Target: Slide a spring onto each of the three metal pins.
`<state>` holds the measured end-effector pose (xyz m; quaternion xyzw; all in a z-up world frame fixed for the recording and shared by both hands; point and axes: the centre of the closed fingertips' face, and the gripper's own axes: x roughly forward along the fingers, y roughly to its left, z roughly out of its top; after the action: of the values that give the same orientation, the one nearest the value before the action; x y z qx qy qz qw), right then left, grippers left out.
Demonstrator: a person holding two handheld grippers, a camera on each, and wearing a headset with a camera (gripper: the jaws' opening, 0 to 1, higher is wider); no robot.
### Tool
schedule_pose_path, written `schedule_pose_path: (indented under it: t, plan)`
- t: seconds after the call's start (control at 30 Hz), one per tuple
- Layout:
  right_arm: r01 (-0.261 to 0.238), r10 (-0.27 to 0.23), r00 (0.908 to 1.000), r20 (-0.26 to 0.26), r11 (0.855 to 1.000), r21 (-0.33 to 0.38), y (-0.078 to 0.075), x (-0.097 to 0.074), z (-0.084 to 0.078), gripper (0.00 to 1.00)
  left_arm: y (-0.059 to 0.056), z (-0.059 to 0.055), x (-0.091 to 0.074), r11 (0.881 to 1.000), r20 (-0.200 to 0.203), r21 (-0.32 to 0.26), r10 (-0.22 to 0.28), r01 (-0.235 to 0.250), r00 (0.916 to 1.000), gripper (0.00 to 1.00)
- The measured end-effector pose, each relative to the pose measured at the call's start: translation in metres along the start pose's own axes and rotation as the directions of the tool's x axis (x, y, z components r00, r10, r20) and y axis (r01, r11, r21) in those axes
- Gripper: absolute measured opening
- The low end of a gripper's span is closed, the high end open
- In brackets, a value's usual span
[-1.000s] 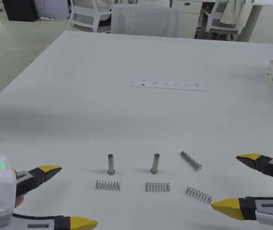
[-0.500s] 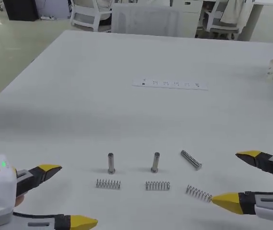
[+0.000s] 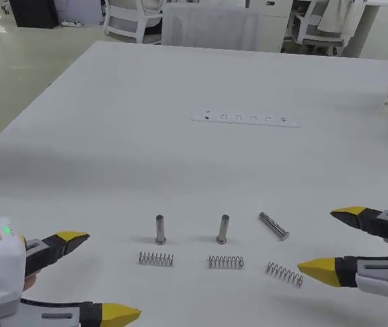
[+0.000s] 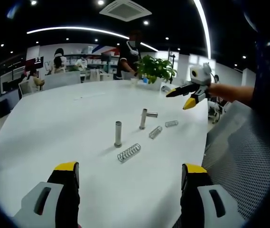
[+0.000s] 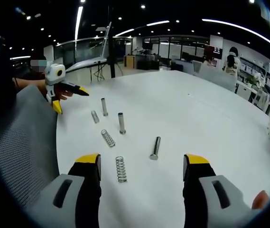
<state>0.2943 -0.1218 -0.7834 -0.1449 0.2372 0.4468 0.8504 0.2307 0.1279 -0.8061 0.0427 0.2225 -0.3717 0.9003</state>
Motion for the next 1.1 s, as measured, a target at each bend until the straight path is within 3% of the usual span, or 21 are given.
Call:
schedule_pose_path:
  t: [0.47, 1.1]
  plan:
    - [0.006, -0.007, 0.9996, -0.027, 0.999, -0.048, -0.013, 0.016, 0.015, 0.65, 0.000, 0.000, 0.000, 1.000, 0.002, -0.001, 0.002, -0.002, 1.0000, 0.86]
    - [0.007, -0.019, 0.9930, -0.117, 0.995, -0.100, -0.031, 0.046, 0.022, 0.61, 0.000, 0.001, 0.000, 1.000, 0.002, 0.002, 0.003, -0.003, 1.0000, 0.86]
